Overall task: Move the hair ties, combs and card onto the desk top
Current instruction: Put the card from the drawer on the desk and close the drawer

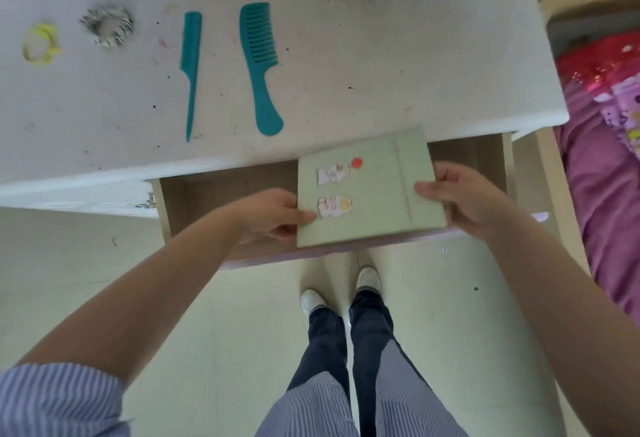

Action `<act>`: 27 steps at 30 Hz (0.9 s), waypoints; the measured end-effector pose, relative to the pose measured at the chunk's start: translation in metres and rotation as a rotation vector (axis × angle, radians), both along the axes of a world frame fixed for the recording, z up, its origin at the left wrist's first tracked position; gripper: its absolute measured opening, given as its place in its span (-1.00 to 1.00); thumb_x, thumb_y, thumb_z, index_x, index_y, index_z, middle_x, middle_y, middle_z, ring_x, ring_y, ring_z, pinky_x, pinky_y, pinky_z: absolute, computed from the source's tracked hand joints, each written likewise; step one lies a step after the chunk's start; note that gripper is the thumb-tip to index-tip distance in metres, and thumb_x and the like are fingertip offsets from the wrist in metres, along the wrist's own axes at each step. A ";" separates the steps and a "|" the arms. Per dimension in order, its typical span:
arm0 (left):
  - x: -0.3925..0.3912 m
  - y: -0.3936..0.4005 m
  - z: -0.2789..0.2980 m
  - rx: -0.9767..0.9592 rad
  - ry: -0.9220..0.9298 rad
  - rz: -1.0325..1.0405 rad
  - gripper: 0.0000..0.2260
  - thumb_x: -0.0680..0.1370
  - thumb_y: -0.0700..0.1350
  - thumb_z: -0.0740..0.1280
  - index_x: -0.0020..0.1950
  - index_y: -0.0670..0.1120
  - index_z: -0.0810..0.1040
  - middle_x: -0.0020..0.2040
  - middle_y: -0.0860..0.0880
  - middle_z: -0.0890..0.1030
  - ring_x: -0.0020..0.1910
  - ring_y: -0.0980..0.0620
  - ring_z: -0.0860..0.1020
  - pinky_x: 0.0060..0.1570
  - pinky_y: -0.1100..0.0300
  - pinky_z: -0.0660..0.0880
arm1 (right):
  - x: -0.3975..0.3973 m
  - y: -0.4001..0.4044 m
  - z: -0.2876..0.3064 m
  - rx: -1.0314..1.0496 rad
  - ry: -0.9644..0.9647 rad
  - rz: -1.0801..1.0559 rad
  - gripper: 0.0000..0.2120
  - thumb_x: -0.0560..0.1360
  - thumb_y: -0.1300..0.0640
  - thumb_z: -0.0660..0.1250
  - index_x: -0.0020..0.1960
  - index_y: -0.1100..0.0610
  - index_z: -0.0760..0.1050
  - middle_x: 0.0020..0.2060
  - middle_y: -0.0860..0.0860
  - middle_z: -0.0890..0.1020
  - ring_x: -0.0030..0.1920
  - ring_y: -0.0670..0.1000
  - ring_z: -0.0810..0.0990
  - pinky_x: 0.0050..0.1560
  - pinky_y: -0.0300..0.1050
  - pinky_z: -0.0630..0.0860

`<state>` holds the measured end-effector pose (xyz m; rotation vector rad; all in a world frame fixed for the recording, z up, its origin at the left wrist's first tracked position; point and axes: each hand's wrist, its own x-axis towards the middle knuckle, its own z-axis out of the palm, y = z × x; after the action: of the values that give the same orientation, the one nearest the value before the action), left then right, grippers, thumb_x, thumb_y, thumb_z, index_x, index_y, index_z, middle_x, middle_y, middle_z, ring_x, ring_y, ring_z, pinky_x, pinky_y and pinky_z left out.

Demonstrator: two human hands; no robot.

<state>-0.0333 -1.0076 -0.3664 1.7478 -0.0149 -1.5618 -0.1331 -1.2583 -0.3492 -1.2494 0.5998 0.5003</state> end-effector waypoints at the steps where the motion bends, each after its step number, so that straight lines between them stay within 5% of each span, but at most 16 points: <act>1: 0.003 -0.001 0.009 -0.042 -0.002 -0.002 -0.80 0.59 -0.26 0.20 -0.15 -0.06 0.54 -0.17 -0.01 0.63 -0.21 0.07 0.59 -0.18 0.32 0.59 | 0.001 -0.003 0.007 0.013 -0.038 -0.034 -0.82 0.39 0.38 0.26 -0.16 0.14 0.53 -0.45 -0.09 0.72 -0.36 0.13 0.51 -0.31 -0.13 0.43; 3: 0.012 -0.006 0.027 -0.123 -0.017 0.040 -0.77 0.58 -0.29 0.19 -0.11 -0.01 0.55 -0.20 0.09 0.67 -0.27 0.18 0.65 -0.28 0.39 0.62 | 0.006 -0.011 0.013 0.040 -0.097 -0.092 -0.82 0.32 0.29 0.26 -0.13 0.13 0.55 -0.40 -0.09 0.73 -0.30 0.13 0.45 -0.24 -0.10 0.36; 7: 0.048 -0.036 0.048 -0.222 -0.186 0.434 -0.80 0.61 -0.23 0.19 -0.16 -0.06 0.52 -0.25 0.05 0.63 -0.39 0.21 0.63 -0.42 0.40 0.59 | 0.032 -0.010 0.011 0.209 -0.144 -0.345 -0.75 0.57 0.36 0.07 -0.04 0.17 0.50 -0.32 -0.08 0.76 -0.26 -0.08 0.72 -0.25 -0.25 0.67; 9: 0.064 -0.057 0.045 -0.168 -0.354 0.543 -0.89 0.61 -0.18 0.21 -0.01 -0.13 0.52 -0.19 -0.01 0.57 -0.35 0.16 0.61 -0.27 0.28 0.58 | 0.050 -0.002 0.003 0.258 -0.116 -0.489 -0.75 0.60 0.34 0.07 -0.07 0.14 0.49 -0.38 -0.09 0.74 -0.34 -0.11 0.70 -0.40 -0.33 0.63; 11: 0.072 -0.068 0.031 0.067 -0.709 0.333 -0.75 0.59 -0.18 0.22 0.25 -0.21 0.45 -0.01 -0.09 0.58 -0.06 -0.01 0.59 0.04 0.10 0.52 | 0.068 0.004 -0.009 0.185 -0.061 -0.563 -0.77 0.59 0.33 0.12 -0.15 0.10 0.45 -0.48 -0.09 0.70 -0.47 -0.12 0.63 -0.62 -0.41 0.46; 13: 0.070 -0.066 0.014 0.261 -1.052 0.015 -0.72 0.57 -0.21 0.21 0.26 -0.26 0.45 0.16 -0.21 0.55 0.15 -0.16 0.51 0.16 0.06 0.44 | 0.084 0.008 -0.009 0.095 -0.008 -0.550 -0.78 0.58 0.29 0.17 -0.21 0.10 0.41 -0.40 0.01 0.63 -0.56 -0.11 0.58 -0.67 -0.43 0.39; 15: 0.063 -0.059 0.001 0.276 -1.197 -0.160 -0.72 0.55 -0.22 0.23 0.23 -0.30 0.47 0.24 -0.26 0.49 0.21 -0.22 0.45 0.20 0.02 0.40 | 0.096 0.006 -0.008 0.021 0.056 -0.488 -0.81 0.60 0.21 0.16 -0.19 0.14 0.40 -0.32 0.08 0.56 -0.52 -0.05 0.60 -0.62 -0.37 0.48; 19: 0.049 -0.049 -0.008 0.277 -1.306 -0.330 -0.65 0.54 -0.19 0.29 0.29 -0.29 0.43 0.33 -0.25 0.43 0.28 -0.24 0.38 0.30 -0.05 0.34 | 0.086 0.005 -0.007 -0.293 0.109 -0.178 -0.85 0.58 0.15 0.18 -0.13 0.18 0.42 -0.31 0.11 0.57 -0.36 0.01 0.54 -0.32 -0.20 0.54; 22: 0.026 -0.042 -0.009 0.168 -1.359 -0.562 -0.52 0.46 -0.06 0.42 0.25 -0.33 0.48 0.27 -0.33 0.51 0.26 -0.32 0.47 0.24 -0.16 0.43 | 0.036 0.012 -0.022 -0.723 -0.160 0.120 -0.88 0.47 0.08 0.37 -0.05 0.11 0.51 -0.11 0.14 0.62 -0.15 0.05 0.54 -0.04 -0.11 0.47; 25: -0.005 -0.024 -0.023 0.038 -1.513 -0.966 -0.34 0.34 0.26 0.37 0.13 -0.29 0.60 0.13 -0.26 0.65 0.12 -0.26 0.61 -0.02 -0.22 0.57 | -0.018 0.016 -0.046 -1.020 -0.222 0.972 -0.27 0.40 -0.10 0.41 0.46 0.05 0.18 0.44 0.12 0.29 0.41 0.11 0.25 0.39 0.03 0.23; 27: -0.025 -0.008 -0.034 0.039 -1.438 -1.254 -0.19 0.29 0.39 0.33 0.25 -0.25 0.52 0.28 -0.20 0.55 0.28 -0.20 0.49 0.17 -0.17 0.49 | -0.038 0.019 -0.057 -1.241 -0.227 1.186 -0.15 0.38 -0.10 0.42 0.50 0.05 0.04 0.51 0.16 0.14 0.49 0.17 0.11 0.45 0.20 0.14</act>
<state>-0.0579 -1.0154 -0.4005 2.6506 -2.0449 -0.4799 -0.1707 -1.2392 -0.4066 -2.8127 -0.2083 0.9829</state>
